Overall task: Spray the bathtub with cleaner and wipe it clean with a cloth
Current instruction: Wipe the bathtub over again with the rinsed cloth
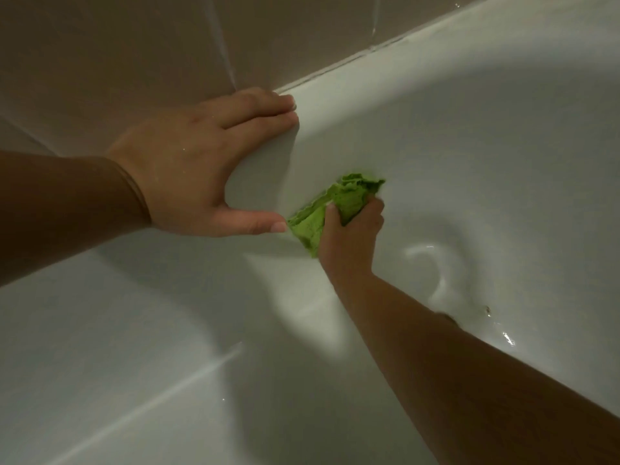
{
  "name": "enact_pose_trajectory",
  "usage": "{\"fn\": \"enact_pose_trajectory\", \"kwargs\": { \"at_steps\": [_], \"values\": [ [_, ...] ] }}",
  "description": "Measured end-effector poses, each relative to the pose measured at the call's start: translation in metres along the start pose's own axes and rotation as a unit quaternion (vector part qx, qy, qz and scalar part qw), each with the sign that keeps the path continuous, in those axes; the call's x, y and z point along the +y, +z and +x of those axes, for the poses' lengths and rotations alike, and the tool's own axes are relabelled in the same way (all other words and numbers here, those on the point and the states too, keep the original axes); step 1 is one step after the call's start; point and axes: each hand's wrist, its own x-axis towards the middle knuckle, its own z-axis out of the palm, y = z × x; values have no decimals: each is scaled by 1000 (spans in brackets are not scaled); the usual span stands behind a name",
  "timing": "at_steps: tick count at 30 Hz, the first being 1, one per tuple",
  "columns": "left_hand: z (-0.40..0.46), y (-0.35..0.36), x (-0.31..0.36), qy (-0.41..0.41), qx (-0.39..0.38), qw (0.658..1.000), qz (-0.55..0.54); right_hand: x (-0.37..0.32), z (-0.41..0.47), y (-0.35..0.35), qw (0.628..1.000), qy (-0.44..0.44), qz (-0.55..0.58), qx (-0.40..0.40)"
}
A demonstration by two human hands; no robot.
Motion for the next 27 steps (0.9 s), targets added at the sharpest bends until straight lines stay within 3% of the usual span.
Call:
{"fn": "enact_pose_trajectory", "kwargs": {
  "at_steps": [3, 5, 8, 11, 15, 17, 19, 23, 27],
  "values": [
    [3, 1, -2, 3, -8, 1000, 1, 23, -16, 21, 997, 61, 18, -43],
    [5, 1, -1, 3, -7, 1000, 4, 31, -21, 26, 996, 43, 41, -61],
    [8, 1, 2, 6, -3, 1000, -4, 41, 6, 11, 1000, -14, 22, -2],
    [11, 3, 1, 10, -2, 1000, -5, 63, 34, 2, 998, 40, 5, 38],
    [15, 3, 1, 11, 1, 1000, -1, 96, 17, 20, 990, 129, -25, -52],
    [18, 4, 1, 20, 1, 1000, -4, 101, 14, 19, 989, 123, 0, -83],
    [20, 6, 0, 30, 9, 1000, -3, 101, 26, 8, 994, 87, 10, -63],
    [23, 8, -1, 43, 15, 999, -8, 114, 56, -11, 993, 92, -73, 13],
    [26, 8, -1, 41, 9, 999, -14, 123, 41, 6, 976, 165, -140, -29]
  ]
}}
